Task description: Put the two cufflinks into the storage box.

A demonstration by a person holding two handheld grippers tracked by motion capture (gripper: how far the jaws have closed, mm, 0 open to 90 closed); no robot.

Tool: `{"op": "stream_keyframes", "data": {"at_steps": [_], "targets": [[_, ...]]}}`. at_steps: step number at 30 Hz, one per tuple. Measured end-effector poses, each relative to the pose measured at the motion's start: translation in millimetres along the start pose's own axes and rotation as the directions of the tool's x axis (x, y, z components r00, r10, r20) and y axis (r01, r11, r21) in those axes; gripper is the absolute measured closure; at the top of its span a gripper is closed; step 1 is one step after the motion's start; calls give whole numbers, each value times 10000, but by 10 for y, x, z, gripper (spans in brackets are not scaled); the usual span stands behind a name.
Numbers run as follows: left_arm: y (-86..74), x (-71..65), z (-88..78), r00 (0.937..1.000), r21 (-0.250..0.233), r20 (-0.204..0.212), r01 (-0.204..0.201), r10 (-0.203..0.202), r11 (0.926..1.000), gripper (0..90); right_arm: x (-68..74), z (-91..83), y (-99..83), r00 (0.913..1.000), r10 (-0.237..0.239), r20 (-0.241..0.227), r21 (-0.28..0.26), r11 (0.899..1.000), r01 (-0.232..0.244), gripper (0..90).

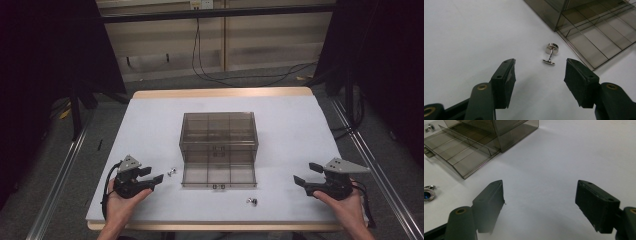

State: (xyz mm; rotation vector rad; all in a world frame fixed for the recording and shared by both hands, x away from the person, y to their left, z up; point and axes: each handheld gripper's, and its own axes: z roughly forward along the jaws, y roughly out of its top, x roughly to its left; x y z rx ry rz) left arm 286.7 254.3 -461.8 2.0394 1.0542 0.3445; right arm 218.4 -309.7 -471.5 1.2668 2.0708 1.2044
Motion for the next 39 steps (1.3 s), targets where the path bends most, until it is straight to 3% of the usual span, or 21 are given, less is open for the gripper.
{"op": "stream_keyframes", "data": {"at_steps": [7, 8, 10, 12, 17, 20, 23, 26, 31, 39], "targets": [[42, -14, -12, 9994, 291, 70, -337, 335, 9990, 416, 0, -6, -2, 9998, -15, -182, 89, 10000, 17, 224], [55, -12, -14, 9986, 392, 152, -511, 506, 9979, 416, 2, -3, -4, 9998, -10, -197, 97, 10000, 11, 223], [77, -23, -6, 9984, 378, 385, -440, 425, 9983, 420, 4, -2, -4, 9998, 21, -181, 115, 9999, -19, 222], [104, -34, -4, 9970, 553, 369, -698, 679, 9960, 426, 6, 0, -5, 9998, -9, -195, 121, 9999, 11, 222], [168, -44, 7, 9950, 761, 606, -836, 791, 9936, 433, 12, 12, -9, 9996, -14, -299, 252, 9997, 21, 211], [211, -82, 31, 9918, 1001, 746, -1108, 1036, 9888, 449, 13, 20, -10, 9995, -5, -320, 239, 9997, 13, 211], [276, -106, 42, 9849, 1253, 1238, -1365, 1211, 9827, 455, 18, 24, -11, 9993, -12, -384, 275, 9996, 23, 210], [339, -131, 53, 9807, 1461, 1341, -1614, 1422, 9760, 482, 15, 19, -12, 9987, 99, -497, 204, 9998, -89, 210], [390, -129, 83, 9811, 1689, 1342, -1614, 1396, 9723, 526, 20, 28, -15, 9986, 40, -525, 214, 9998, -28, 210], [497, -128, 127, 9792, 2144, 1296, -1813, 1560, 9598, 582, 26, 29, -15, 9983, -18, -590, 240, 9997, 32, 210]]}}
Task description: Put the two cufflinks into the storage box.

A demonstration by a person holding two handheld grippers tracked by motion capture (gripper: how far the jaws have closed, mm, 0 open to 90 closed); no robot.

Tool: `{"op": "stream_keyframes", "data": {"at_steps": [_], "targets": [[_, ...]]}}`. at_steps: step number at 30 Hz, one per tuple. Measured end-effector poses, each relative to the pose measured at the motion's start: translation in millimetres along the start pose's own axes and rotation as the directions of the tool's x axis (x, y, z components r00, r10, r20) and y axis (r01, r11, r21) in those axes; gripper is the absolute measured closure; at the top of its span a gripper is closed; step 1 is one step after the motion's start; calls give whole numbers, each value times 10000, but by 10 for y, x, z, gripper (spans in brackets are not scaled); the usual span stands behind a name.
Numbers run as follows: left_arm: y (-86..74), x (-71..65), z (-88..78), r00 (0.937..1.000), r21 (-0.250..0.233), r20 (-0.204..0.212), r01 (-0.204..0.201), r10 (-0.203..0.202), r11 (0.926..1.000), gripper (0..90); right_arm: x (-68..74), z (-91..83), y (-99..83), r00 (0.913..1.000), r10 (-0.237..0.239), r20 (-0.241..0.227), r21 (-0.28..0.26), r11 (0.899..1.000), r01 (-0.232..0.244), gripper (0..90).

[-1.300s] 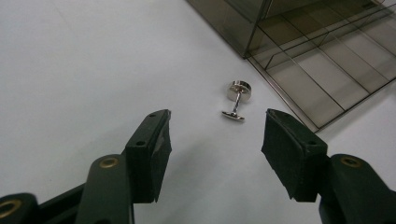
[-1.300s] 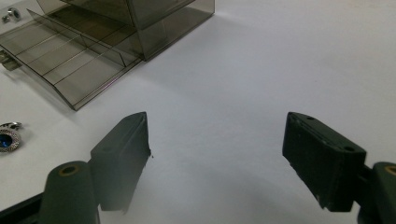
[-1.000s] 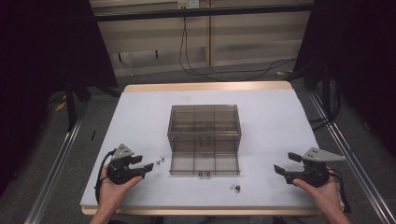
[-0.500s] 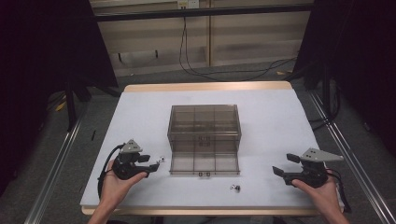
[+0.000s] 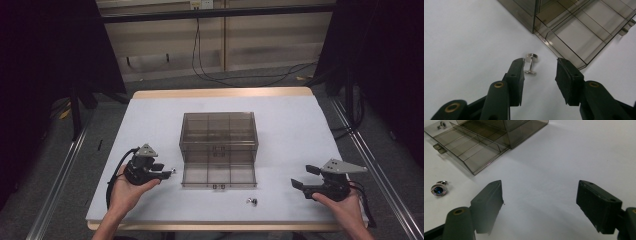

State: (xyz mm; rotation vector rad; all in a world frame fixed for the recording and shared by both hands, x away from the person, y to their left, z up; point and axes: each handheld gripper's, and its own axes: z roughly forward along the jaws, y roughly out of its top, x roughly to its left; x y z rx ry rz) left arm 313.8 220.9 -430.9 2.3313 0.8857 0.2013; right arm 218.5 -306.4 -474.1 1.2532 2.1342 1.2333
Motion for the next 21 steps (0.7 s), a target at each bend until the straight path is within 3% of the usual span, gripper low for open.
{"op": "stream_keyframes", "data": {"at_steps": [3, 4, 8, 17, 21], "targets": [[32, 21, 18, 10000, 211, -10, 58, -58, 9998, 588, 0, 1, -1, 10000, -1, -11, -9, 10000, 1, 210], [55, 51, 43, 9991, 613, 66, 424, -429, 9972, 588, 0, 2, -1, 10000, -15, -16, -2, 10000, 15, 211], [142, 131, 82, 9988, 1101, 326, 338, -376, 9933, 580, 8, 1, -2, 10000, 4, -79, -5, 10000, -4, 214], [279, 144, 95, 9985, 1318, 513, 111, -180, 9912, 626, 12, 17, -4, 9999, 9, -108, 43, 10000, -8, 215], [372, 161, 128, 9975, 1752, 704, -21, -104, 9845, 629, 16, 23, -6, 9999, -14, -107, 76, 10000, 15, 215]]}}
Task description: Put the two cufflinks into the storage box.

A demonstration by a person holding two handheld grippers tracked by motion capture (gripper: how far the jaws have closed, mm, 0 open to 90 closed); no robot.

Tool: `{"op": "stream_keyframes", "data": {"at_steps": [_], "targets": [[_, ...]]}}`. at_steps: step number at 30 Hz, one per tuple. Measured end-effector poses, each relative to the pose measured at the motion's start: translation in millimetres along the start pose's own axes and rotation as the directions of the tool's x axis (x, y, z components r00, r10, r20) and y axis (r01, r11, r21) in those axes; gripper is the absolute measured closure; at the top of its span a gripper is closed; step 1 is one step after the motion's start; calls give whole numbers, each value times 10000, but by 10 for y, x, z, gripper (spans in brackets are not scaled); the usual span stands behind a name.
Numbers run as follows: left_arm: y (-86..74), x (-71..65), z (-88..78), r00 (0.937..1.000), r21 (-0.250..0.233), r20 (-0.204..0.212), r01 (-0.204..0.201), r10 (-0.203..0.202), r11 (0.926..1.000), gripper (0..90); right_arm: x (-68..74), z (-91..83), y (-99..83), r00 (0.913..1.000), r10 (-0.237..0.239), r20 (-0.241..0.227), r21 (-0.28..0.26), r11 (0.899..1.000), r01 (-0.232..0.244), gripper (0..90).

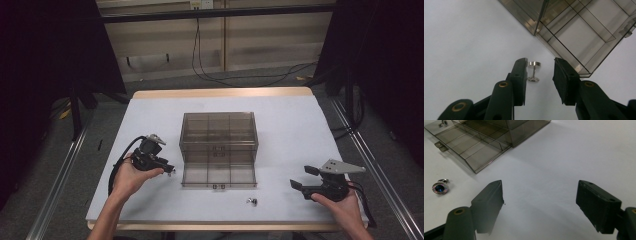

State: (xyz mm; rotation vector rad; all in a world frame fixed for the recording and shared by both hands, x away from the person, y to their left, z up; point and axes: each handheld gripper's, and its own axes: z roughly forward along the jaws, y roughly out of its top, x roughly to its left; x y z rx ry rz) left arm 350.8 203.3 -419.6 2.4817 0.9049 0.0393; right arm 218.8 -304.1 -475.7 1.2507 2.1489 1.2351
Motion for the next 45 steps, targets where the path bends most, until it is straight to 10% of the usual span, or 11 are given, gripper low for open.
{"op": "stream_keyframes", "data": {"at_steps": [29, 33, 45], "targets": [[160, 32, 333, 9990, 1327, 46, -448, 446, 9901, 641, 6, 28, -6, 9997, -137, -181, 132, 9998, 139, 214], [170, 57, 354, 9974, 1923, 109, -718, 711, 9787, 648, 5, 25, -7, 9996, -164, -241, 145, 9998, 168, 217], [129, 48, 394, 9968, 1843, 154, -803, 788, 9796, 727, 11, 32, -8, 9989, -268, -372, 138, 9995, 274, 216]]}}
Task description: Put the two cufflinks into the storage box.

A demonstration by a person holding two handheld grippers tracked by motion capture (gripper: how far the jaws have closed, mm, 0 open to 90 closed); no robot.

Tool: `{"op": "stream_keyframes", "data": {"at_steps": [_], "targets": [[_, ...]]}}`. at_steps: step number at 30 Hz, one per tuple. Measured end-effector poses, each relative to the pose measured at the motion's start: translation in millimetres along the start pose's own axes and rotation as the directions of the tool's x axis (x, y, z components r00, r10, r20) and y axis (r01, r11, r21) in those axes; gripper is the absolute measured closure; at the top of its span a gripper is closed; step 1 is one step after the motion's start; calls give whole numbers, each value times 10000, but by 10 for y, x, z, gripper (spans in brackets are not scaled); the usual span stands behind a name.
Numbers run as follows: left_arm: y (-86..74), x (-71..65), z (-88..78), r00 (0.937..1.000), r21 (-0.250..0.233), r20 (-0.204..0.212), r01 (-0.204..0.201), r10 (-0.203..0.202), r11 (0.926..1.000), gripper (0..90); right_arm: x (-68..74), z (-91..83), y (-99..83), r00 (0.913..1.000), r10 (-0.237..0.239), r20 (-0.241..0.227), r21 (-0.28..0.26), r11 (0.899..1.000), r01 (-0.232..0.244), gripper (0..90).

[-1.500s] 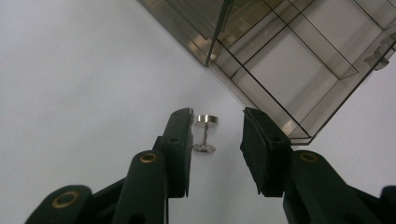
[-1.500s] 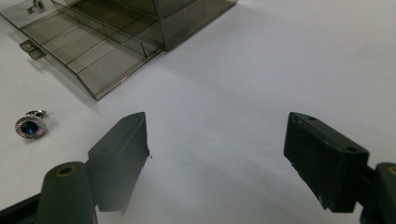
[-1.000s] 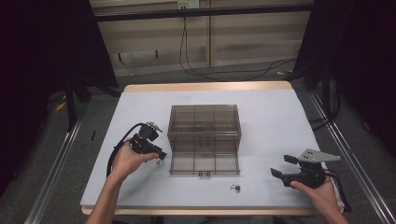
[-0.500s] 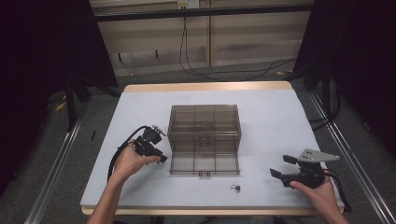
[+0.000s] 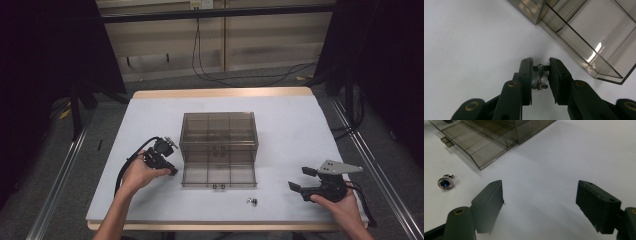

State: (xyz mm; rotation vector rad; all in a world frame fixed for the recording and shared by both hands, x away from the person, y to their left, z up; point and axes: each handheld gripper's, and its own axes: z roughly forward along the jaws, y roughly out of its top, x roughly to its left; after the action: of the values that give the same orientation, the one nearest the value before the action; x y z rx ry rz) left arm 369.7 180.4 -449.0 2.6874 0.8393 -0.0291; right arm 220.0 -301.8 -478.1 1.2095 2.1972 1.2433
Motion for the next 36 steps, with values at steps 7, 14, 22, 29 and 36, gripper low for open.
{"op": "stream_keyframes", "data": {"at_steps": [7, 14, 22, 29, 36], "targets": [[-47, 35, -1, 9995, -376, 193, 252, -245, 9990, 736, -1, -8, 1, 10000, 24, -27, 20, 10000, -24, 216], [-99, 72, -10, 9976, -684, 500, 519, -486, 9963, 736, -2, -9, 1, 10000, 24, -11, -19, 10000, -24, 216], [-182, 96, -85, 9957, -1568, 771, 630, -514, 9856, 736, -4, -10, 2, 10000, 57, -10, -1, 10000, -57, 215], [-239, 102, -180, 9947, -2431, 788, 827, -653, 9665, 736, -7, -18, 3, 10000, 47, 7, -3, 10000, -47, 215], [-307, 68, -252, 9953, -3414, 720, 855, -647, 9360, 736, -10, -24, 4, 10000, 55, 52, -81, 10000, -55, 215]]}}
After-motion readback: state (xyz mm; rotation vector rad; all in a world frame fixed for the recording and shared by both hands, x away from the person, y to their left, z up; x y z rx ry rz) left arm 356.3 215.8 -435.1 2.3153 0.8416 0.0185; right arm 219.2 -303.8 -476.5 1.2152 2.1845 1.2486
